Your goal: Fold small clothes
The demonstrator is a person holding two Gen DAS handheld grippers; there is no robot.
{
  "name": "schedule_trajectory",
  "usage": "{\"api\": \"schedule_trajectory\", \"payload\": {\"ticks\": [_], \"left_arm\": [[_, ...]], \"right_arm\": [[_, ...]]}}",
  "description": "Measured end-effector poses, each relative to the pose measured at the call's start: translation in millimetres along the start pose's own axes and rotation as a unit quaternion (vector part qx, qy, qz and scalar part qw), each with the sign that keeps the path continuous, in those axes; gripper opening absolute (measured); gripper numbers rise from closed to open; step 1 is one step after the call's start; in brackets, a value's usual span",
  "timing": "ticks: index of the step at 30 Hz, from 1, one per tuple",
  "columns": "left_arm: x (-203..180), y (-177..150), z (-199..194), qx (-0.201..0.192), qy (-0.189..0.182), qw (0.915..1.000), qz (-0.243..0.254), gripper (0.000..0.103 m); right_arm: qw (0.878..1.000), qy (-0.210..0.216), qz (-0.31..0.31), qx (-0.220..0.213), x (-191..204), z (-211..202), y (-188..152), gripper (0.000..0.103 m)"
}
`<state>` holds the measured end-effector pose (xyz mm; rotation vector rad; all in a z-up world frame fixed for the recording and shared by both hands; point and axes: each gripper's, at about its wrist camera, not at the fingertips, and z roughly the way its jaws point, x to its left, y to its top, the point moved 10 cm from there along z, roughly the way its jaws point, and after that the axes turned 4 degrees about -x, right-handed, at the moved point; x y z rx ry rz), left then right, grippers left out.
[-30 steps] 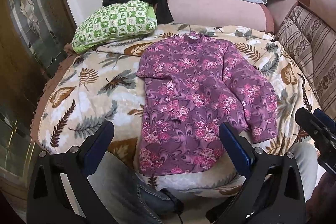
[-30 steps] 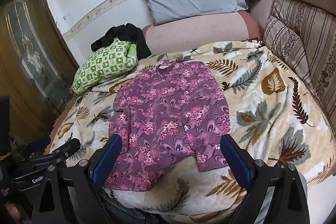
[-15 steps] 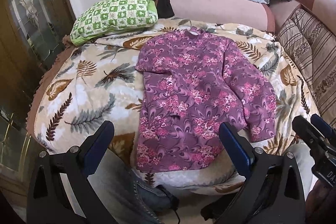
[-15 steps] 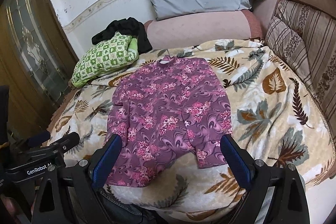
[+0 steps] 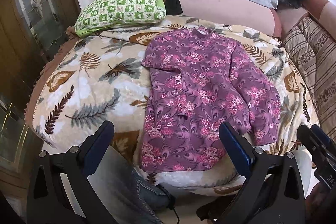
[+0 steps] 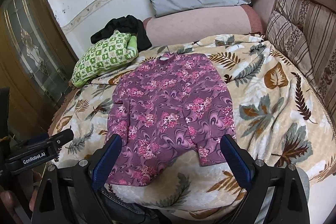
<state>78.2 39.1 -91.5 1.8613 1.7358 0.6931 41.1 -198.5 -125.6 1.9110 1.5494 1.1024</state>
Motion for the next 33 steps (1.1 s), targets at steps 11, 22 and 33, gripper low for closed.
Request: {"api": "schedule_trajectory", "payload": {"ticks": [11, 22, 33], "left_arm": [[-6, -4, 2, 0.004, -0.005, 1.0, 0.003, 0.1], [-8, -5, 2, 0.008, -0.005, 0.9999, 0.004, 0.1], [2, -4, -20, 0.008, 0.035, 0.999, 0.027, 0.1]], "right_arm": [[1.0, 0.001, 0.005, 0.005, -1, 2, -1, 0.094], [1.0, 0.0, 0.002, -0.003, -3, 3, -2, 0.094], [0.999, 0.012, 0.028, -0.02, 1, -2, 0, 0.094]]}}
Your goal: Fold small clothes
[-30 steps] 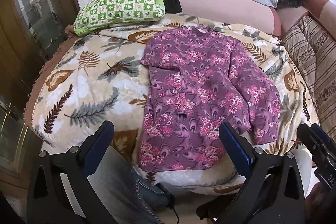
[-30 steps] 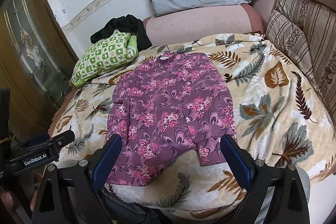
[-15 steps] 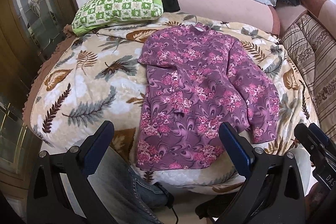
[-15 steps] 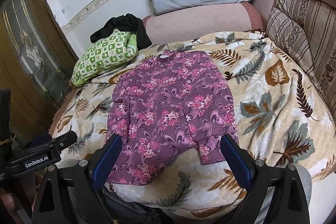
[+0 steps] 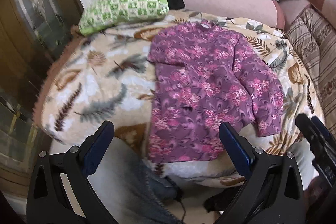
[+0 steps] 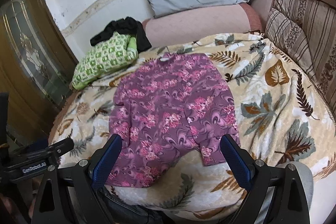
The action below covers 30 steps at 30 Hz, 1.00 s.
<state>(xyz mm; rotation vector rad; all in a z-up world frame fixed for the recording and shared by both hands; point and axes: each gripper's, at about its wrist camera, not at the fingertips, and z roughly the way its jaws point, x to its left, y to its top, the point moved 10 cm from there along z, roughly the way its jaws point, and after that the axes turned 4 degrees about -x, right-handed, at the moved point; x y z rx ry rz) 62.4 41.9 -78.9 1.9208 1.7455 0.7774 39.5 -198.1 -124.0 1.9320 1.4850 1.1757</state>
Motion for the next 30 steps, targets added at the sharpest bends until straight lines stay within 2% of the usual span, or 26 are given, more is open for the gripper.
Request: {"api": "schedule_trajectory", "payload": {"ticks": [2, 3, 4, 7, 12, 17, 20, 22, 26, 30], "left_arm": [[2, 9, -8, -0.023, 0.023, 0.9994, 0.013, 0.1], [0, 14, -9, -0.027, 0.028, 0.9991, 0.017, 0.1], [-4, 18, -9, -0.029, 0.024, 0.9991, 0.018, 0.1], [-20, 28, -2, -0.041, 0.01, 0.9989, 0.022, 0.1], [-51, 25, 28, -0.011, -0.014, 0.999, 0.042, 0.1], [-51, 18, 66, 0.038, -0.027, 0.9987, 0.02, 0.1], [-31, 18, 87, 0.065, -0.018, 0.9977, -0.01, 0.1], [-17, 19, 93, 0.067, -0.002, 0.9976, -0.019, 0.1], [11, 24, 100, 0.07, 0.03, 0.9964, -0.036, 0.1], [27, 22, 99, 0.074, 0.055, 0.9946, -0.048, 0.1]], "right_arm": [[0.999, 0.011, 0.029, -0.01, -4, 1, -4, 0.094], [0.999, 0.018, 0.04, 0.004, -5, 3, -8, 0.094], [0.999, 0.026, 0.039, 0.013, -5, 3, -10, 0.094], [1.0, 0.011, 0.015, 0.007, -16, -3, -7, 0.094], [1.0, 0.014, 0.022, 0.008, -45, -6, -4, 0.094], [0.999, 0.04, 0.021, 0.03, -51, 11, -1, 0.093], [0.997, 0.058, 0.002, 0.045, -41, 28, 1, 0.09], [0.994, 0.092, -0.01, 0.059, -26, 42, 2, 0.088], [0.983, 0.154, -0.04, 0.095, 11, 75, -3, 0.083], [0.972, 0.195, -0.059, 0.121, 44, 103, -10, 0.076]]}}
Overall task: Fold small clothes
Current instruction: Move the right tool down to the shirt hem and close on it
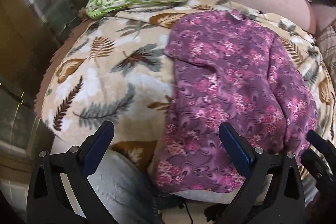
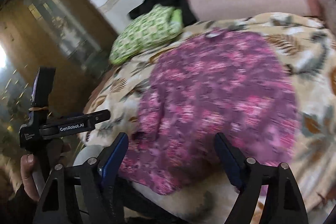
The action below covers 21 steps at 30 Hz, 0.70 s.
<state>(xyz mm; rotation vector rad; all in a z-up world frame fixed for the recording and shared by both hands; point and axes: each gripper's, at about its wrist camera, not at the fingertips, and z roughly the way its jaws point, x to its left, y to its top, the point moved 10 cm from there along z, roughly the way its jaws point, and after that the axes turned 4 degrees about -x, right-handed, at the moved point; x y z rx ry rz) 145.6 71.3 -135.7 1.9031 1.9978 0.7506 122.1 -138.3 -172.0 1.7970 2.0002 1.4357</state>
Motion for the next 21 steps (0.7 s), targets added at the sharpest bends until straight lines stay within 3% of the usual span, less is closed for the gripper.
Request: {"api": "schedule_trajectory", "payload": {"ticks": [2, 5, 9, 10, 13, 16, 19, 21], "left_arm": [[4, 0, -2, 0.001, 0.014, 0.9999, 0.0, 0.1], [8, 3, -10, -0.007, 0.031, 0.9995, 0.002, 0.1], [13, 14, -18, -0.009, 0.056, 0.9982, -0.019, 0.1], [20, 13, -27, -0.009, 0.078, 0.9964, -0.034, 0.1], [27, 4, -57, -0.036, 0.079, 0.9941, -0.066, 0.1], [38, -24, -74, -0.038, 0.111, 0.9909, -0.065, 0.1], [28, -41, -70, -0.017, 0.093, 0.9933, -0.066, 0.1], [12, -39, -71, -0.023, 0.083, 0.9953, -0.045, 0.1]], "right_arm": [[1.0, 0.012, -0.006, 0.021, 7, 22, -2, 0.075], [0.998, 0.032, -0.005, 0.062, 15, 57, -7, 0.064], [0.995, 0.049, -0.009, 0.087, 21, 85, -14, 0.063], [0.995, 0.052, -0.006, 0.09, 18, 89, -16, 0.063], [0.995, 0.063, 0.01, 0.081, 7, 89, -17, 0.063], [0.996, 0.058, 0.022, 0.07, -5, 78, -17, 0.063], [0.996, 0.06, 0.027, 0.062, -8, 71, -18, 0.063], [0.996, 0.06, 0.022, 0.061, -4, 71, -20, 0.063]]}}
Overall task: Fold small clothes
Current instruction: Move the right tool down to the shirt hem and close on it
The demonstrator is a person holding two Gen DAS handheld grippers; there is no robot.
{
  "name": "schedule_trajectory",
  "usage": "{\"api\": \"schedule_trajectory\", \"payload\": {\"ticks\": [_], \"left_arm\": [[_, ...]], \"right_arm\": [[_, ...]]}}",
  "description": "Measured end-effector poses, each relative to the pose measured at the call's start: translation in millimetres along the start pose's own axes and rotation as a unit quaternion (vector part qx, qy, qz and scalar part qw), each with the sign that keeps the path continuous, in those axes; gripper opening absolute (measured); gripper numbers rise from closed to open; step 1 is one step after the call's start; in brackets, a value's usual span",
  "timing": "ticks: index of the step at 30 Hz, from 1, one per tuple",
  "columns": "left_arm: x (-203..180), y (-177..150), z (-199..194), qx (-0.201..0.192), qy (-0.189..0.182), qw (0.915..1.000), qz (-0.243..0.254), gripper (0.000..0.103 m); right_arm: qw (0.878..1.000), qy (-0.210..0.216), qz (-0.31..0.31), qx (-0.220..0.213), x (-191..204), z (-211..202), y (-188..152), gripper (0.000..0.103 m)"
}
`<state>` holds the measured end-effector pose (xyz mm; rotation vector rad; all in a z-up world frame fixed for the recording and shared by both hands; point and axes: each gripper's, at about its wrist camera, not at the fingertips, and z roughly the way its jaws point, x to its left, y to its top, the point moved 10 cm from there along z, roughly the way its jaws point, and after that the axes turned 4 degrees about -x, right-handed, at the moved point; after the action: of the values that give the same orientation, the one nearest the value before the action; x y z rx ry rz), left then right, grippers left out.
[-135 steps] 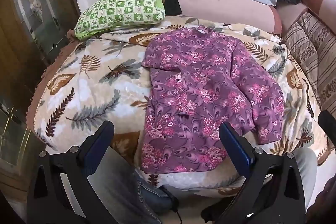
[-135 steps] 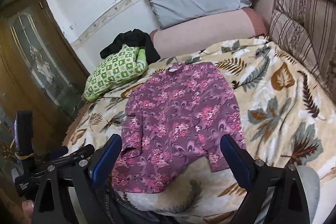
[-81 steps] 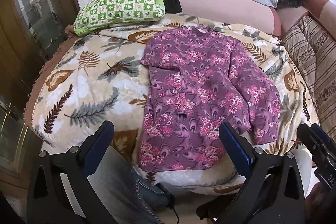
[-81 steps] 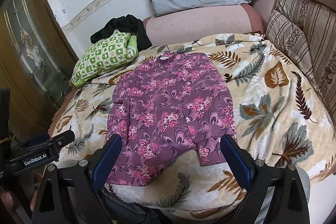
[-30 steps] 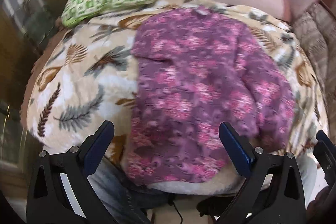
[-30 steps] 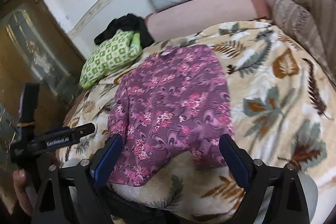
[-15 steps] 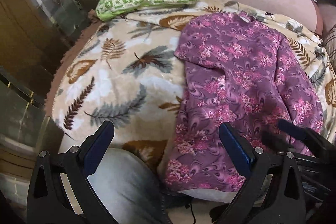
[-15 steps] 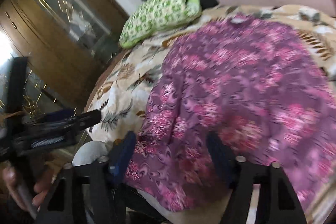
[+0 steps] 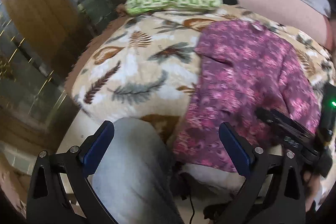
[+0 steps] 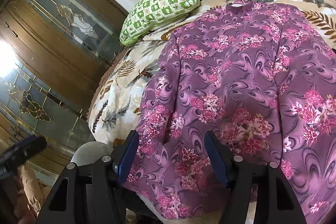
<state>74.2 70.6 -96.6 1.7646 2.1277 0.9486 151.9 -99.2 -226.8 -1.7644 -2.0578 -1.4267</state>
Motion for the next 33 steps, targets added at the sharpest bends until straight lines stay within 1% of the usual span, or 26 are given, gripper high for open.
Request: {"api": "schedule_trajectory", "payload": {"ticks": [3, 4, 6, 7, 9, 10, 11, 13, 14, 15, 17, 19, 21, 22, 23, 24, 25, 26, 27, 28, 29, 30, 31, 32, 33], "left_arm": [[-20, 9, -6, -0.037, 0.013, 0.9983, 0.044, 0.1], [-26, 9, -8, -0.042, 0.013, 0.9976, 0.053, 0.1], [-42, 8, -9, -0.049, -0.002, 0.9955, 0.08, 0.1], [-46, 7, -11, -0.056, -0.002, 0.994, 0.094, 0.1], [-50, 8, -13, -0.075, 0.011, 0.9902, 0.117, 0.1], [-50, 8, -11, -0.075, 0.014, 0.99, 0.118, 0.1], [-50, 8, -7, -0.067, 0.01, 0.9914, 0.112, 0.1], [-51, 5, 0, -0.043, -0.014, 0.995, 0.088, 0.1], [-49, 4, 2, -0.034, -0.02, 0.996, 0.08, 0.1], [-48, 2, 2, -0.031, -0.017, 0.9962, 0.079, 0.1], [-38, -5, -1, -0.023, 0.003, 0.9963, 0.082, 0.1], [-18, -5, -13, -0.048, 0.019, 0.9958, 0.076, 0.1], [-5, 9, -13, -0.059, 0.031, 0.9962, 0.057, 0.1], [-3, 22, -12, -0.065, 0.033, 0.9962, 0.049, 0.1], [-8, 38, -13, -0.08, 0.027, 0.9951, 0.052, 0.1], [-23, 55, -15, -0.103, 0.018, 0.9893, 0.102, 0.1], [-29, 61, -18, -0.117, 0.036, 0.9809, 0.151, 0.101], [-27, 67, -25, -0.142, 0.069, 0.9727, 0.17, 0.101], [-22, 69, -31, -0.147, 0.067, 0.9766, 0.141, 0.1], [-23, 67, -34, -0.141, 0.032, 0.9827, 0.115, 0.1], [-27, 61, -33, -0.126, -0.018, 0.988, 0.088, 0.1], [-25, 57, -31, -0.116, -0.022, 0.9898, 0.08, 0.101], [-21, 53, -29, -0.109, -0.008, 0.9911, 0.076, 0.1], [-16, 49, -29, -0.11, -0.002, 0.9915, 0.07, 0.1], [-13, 44, -29, -0.112, -0.008, 0.9916, 0.063, 0.1]], "right_arm": [[1.0, 0.003, -0.008, 0.0, 6, 3, -3, 0.063], [1.0, 0.003, -0.011, 0.002, 8, 6, -4, 0.063], [1.0, 0.002, -0.014, 0.004, 9, 10, -6, 0.063], [1.0, 0.001, -0.014, 0.005, 9, 11, -8, 0.063], [1.0, 0.001, -0.01, 0.006, 10, 11, -11, 0.064], [1.0, 0.005, -0.009, 0.005, 10, 9, -12, 0.064], [1.0, 0.006, -0.009, 0.004, 10, 8, -13, 0.064], [1.0, 0.005, -0.009, 0.004, 9, 6, -15, 0.064], [1.0, 0.005, -0.008, 0.005, 8, 7, -15, 0.064], [1.0, 0.004, -0.007, 0.005, 7, 7, -15, 0.064], [1.0, 0.001, -0.006, 0.002, 5, 5, -14, 0.064], [1.0, 0.001, -0.001, 0.002, 2, 4, -15, 0.064], [1.0, 0.003, 0.004, 0.003, 0, 5, -14, 0.063], [1.0, 0.002, 0.009, 0.004, -1, 6, -13, 0.063], [1.0, 0.002, 0.012, 0.006, -2, 7, -13, 0.064], [1.0, 0.003, 0.012, 0.007, 0, 6, -14, 0.063], [1.0, 0.002, 0.007, 0.007, 1, 4, -15, 0.063], [1.0, -0.003, 0.002, 0.006, 1, 1, -17, 0.064], [1.0, -0.004, -0.006, 0.002, 3, -5, -19, 0.064], [1.0, -0.004, -0.008, -0.001, 3, -9, -21, 0.064], [1.0, -0.006, -0.008, -0.003, 3, -12, -22, 0.064], [1.0, -0.011, -0.003, -0.003, 0, -13, -23, 0.063], [1.0, -0.012, 0.004, -0.001, -1, -15, -25, 0.063], [1.0, -0.009, 0.009, 0.0, -1, -16, -25, 0.064], [1.0, -0.003, 0.011, 0.003, 0, -18, -26, 0.064]]}}
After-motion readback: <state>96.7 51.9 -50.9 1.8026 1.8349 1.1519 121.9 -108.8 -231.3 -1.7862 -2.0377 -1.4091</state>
